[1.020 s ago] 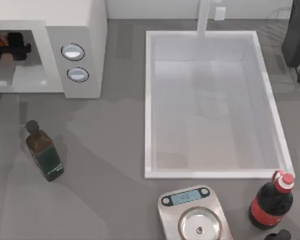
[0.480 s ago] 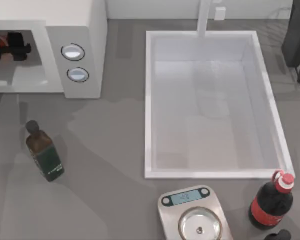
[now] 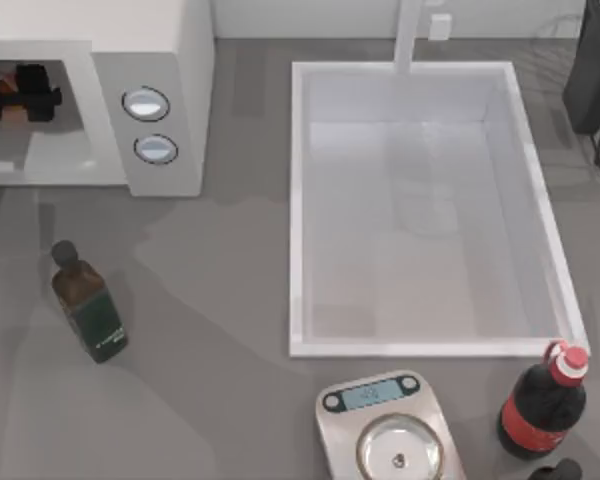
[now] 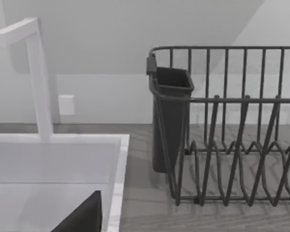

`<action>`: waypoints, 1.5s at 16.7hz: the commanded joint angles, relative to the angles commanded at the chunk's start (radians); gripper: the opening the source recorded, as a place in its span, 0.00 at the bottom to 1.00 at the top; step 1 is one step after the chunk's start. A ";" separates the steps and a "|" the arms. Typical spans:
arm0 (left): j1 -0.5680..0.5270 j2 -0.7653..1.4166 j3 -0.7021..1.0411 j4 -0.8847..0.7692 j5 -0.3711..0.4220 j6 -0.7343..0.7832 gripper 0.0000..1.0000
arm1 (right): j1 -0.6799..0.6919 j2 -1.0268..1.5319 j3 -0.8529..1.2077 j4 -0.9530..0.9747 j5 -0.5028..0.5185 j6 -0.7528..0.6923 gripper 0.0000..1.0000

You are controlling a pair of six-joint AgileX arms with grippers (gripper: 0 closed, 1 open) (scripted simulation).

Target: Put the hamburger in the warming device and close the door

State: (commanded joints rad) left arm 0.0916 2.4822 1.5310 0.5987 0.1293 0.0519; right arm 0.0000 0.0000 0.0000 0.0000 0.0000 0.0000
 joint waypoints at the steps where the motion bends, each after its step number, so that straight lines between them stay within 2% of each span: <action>1: 0.000 0.000 0.000 0.000 0.000 0.000 0.90 | 0.000 0.000 0.000 0.000 0.000 0.000 1.00; 2: 0.000 0.000 0.000 0.000 0.000 0.000 0.98 | 0.000 0.000 0.000 0.000 0.000 0.000 1.00; 3: 0.000 0.000 0.000 0.000 0.000 0.000 1.00 | 0.000 0.000 0.000 0.000 0.000 0.000 1.00; 10: 0.000 0.000 0.000 0.000 0.000 0.000 1.00 | 0.000 0.000 0.000 0.000 0.000 0.000 1.00; 11: 0.031 -0.163 -0.234 0.069 0.007 0.004 1.00 | 0.000 0.000 0.000 0.000 0.000 0.000 1.00; 14: 0.046 -0.193 -0.264 0.101 0.010 0.009 1.00 | 0.000 0.000 0.000 0.000 0.000 0.000 1.00; 17: 0.071 -0.272 -0.377 0.181 0.028 0.021 1.00 | 0.000 0.000 0.000 0.000 0.000 0.000 1.00; 25: 0.124 -0.524 -0.968 0.401 0.089 0.039 1.00 | 0.000 0.000 0.000 0.000 0.000 0.000 1.00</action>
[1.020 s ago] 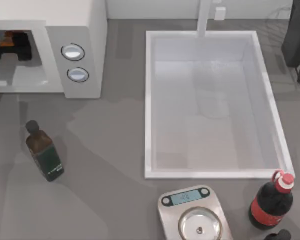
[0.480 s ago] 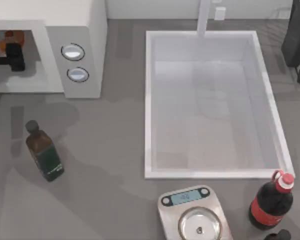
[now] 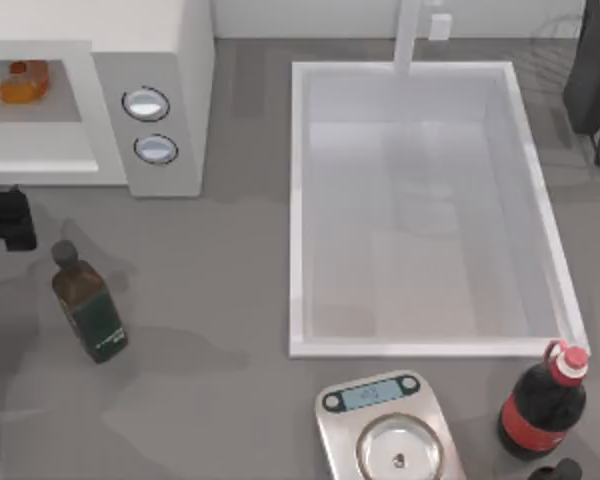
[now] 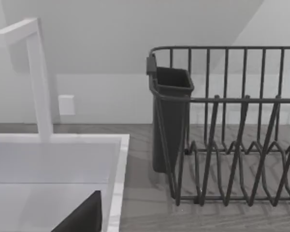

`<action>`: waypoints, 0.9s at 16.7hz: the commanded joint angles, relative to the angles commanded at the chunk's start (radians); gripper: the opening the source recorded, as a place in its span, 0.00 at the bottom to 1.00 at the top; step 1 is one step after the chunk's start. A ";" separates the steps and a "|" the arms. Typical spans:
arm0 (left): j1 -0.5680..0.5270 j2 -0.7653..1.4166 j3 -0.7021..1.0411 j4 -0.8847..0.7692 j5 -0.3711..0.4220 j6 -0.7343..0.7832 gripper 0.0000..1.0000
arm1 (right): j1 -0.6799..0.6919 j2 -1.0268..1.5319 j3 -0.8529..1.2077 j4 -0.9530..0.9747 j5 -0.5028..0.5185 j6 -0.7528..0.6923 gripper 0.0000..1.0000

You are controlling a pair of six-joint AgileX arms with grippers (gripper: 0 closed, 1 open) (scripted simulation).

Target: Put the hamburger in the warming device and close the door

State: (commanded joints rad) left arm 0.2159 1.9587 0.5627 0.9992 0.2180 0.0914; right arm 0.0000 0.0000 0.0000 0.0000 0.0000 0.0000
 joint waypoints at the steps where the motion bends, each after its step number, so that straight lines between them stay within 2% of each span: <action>1: 0.008 -0.029 -0.052 0.028 0.008 0.002 1.00 | 0.000 0.000 0.000 0.000 0.000 0.000 1.00; 4: 0.031 -0.089 -0.146 0.084 0.028 0.010 1.00 | 0.000 0.000 0.000 0.000 0.000 0.000 1.00; 10: 0.030 -0.094 -0.153 0.088 0.028 0.011 1.00 | 0.000 0.000 0.000 0.000 0.000 0.000 1.00; 15: 0.030 -0.236 -0.105 -0.069 0.022 0.014 1.00 | 0.000 0.000 0.000 0.000 0.000 0.000 1.00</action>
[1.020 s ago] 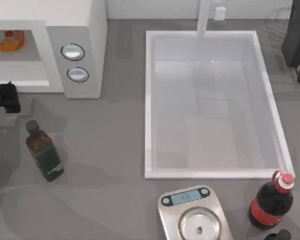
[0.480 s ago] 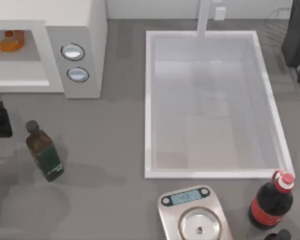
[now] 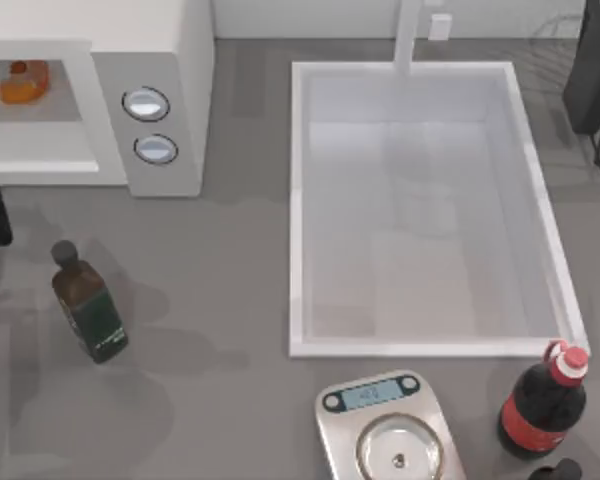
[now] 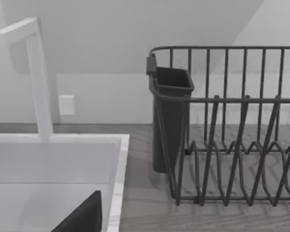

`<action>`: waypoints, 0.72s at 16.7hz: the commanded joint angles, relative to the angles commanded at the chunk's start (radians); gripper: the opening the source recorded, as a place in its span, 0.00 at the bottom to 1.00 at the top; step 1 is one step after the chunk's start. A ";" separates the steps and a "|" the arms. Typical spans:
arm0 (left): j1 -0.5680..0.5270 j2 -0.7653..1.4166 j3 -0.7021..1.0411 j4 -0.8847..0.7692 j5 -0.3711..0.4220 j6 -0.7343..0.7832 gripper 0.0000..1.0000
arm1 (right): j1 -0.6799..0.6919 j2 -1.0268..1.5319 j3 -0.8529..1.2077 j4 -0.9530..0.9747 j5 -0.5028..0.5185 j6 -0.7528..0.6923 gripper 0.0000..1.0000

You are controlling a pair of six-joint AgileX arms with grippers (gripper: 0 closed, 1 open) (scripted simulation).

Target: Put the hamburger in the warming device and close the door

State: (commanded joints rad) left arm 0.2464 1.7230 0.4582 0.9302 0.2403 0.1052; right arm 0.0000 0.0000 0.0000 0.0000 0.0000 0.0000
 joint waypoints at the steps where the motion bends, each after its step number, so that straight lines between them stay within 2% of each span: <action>1: 0.000 -0.038 0.010 -0.062 0.000 0.000 1.00 | 0.000 0.000 0.000 0.000 0.000 0.000 1.00; 4: -0.001 -0.160 0.038 -0.268 0.001 -0.004 1.00 | 0.000 0.000 0.000 0.000 0.000 0.000 1.00; 7: -0.002 -0.274 0.075 -0.405 0.001 -0.005 1.00 | 0.000 0.000 0.000 0.000 0.000 0.000 1.00; 12: -0.001 -0.315 0.097 -0.447 0.000 -0.005 1.00 | 0.000 0.000 0.000 0.000 0.000 0.000 1.00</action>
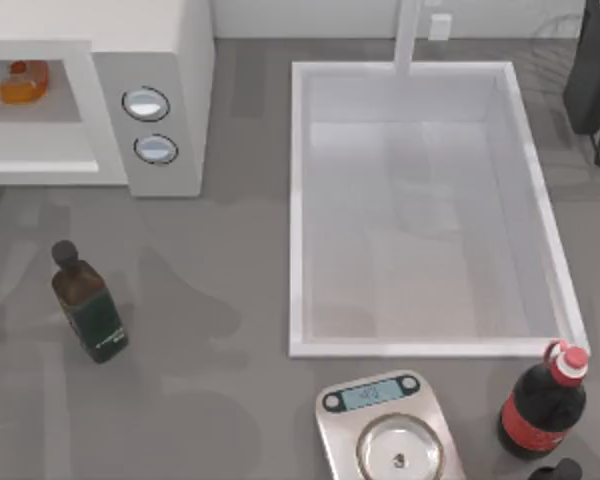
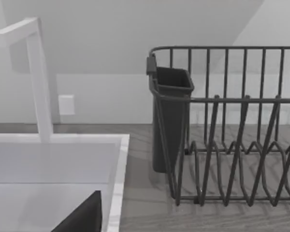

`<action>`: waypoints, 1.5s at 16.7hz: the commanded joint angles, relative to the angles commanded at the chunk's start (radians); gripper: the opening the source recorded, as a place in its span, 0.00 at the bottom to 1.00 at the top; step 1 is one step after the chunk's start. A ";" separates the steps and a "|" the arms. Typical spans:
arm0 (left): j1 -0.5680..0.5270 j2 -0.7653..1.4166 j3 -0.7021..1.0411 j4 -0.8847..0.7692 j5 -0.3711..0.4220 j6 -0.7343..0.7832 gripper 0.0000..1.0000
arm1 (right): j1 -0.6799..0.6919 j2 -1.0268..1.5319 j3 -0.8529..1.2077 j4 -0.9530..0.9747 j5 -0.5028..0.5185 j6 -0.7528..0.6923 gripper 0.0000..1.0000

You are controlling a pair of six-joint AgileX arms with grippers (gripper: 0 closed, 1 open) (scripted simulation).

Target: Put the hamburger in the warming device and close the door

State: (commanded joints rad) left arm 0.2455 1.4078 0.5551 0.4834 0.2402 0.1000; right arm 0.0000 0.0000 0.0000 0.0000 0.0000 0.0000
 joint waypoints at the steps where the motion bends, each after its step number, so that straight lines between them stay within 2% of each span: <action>1: 0.000 0.003 -0.002 0.003 0.000 0.000 1.00 | 0.000 0.000 0.000 0.000 0.000 0.000 1.00; 4: 0.001 -0.023 -0.013 -0.007 -0.012 -0.001 1.00 | 0.000 0.000 0.000 0.000 0.000 0.000 1.00; 8: -0.019 -0.175 -0.076 -0.062 -0.047 -0.010 1.00 | 0.000 0.000 0.000 0.000 0.000 0.000 1.00; 20: -0.189 -1.107 -0.428 -0.372 -0.184 -0.077 1.00 | 0.000 0.000 0.000 0.000 0.000 0.000 1.00; 25: -0.237 -1.370 -0.537 -0.467 -0.232 -0.097 1.00 | 0.000 0.000 0.000 0.000 0.000 0.000 1.00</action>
State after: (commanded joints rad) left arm 0.0085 0.0379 0.0186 0.0163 0.0079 0.0032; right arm 0.0000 0.0000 0.0000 0.0000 0.0000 0.0000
